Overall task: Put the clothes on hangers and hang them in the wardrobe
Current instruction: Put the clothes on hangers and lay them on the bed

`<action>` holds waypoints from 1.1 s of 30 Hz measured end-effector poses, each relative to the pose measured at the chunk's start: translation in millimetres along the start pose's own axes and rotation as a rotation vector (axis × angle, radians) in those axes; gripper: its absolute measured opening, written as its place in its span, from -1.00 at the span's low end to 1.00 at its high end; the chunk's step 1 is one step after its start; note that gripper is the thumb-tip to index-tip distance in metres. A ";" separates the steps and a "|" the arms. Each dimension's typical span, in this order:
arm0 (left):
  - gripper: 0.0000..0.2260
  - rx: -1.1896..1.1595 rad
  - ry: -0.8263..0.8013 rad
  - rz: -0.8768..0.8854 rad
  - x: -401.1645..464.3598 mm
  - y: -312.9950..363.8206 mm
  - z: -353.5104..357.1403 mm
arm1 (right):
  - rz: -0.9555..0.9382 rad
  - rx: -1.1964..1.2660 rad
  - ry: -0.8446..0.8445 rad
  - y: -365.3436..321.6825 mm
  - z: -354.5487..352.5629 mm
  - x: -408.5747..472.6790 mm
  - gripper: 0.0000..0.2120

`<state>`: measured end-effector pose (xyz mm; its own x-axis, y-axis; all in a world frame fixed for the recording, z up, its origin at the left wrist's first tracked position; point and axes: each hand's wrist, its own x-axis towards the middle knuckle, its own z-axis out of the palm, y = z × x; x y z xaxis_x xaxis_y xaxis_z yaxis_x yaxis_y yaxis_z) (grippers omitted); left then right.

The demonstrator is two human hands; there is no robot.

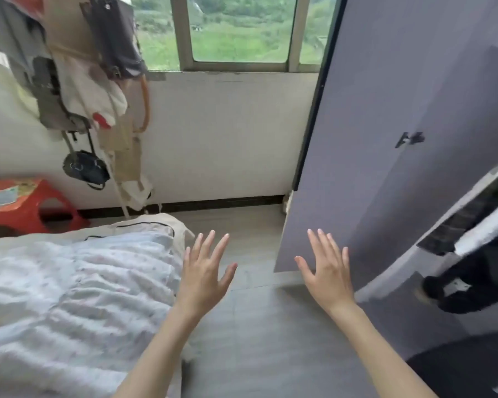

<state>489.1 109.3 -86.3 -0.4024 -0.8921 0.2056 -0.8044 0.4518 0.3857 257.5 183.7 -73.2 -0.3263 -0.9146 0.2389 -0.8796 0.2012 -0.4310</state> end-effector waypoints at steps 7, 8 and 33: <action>-0.50 -0.048 -0.237 0.234 69.7 84.3 82.3 | 0.244 -0.085 0.068 94.4 -36.1 40.8 -0.42; -0.50 -0.053 -0.254 0.266 83.5 92.0 90.6 | 0.275 -0.100 0.077 106.0 -41.6 47.4 -0.42; -0.11 -0.291 -0.489 0.914 372.6 330.5 210.2 | 0.766 -0.462 0.280 294.2 -159.6 170.4 -0.44</action>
<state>-18.6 -75.9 -71.3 -0.9815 -0.0932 0.1674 -0.0013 0.8769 0.4807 -112.2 143.1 -20.4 -0.8921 -0.3698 0.2596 -0.4215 0.8881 -0.1833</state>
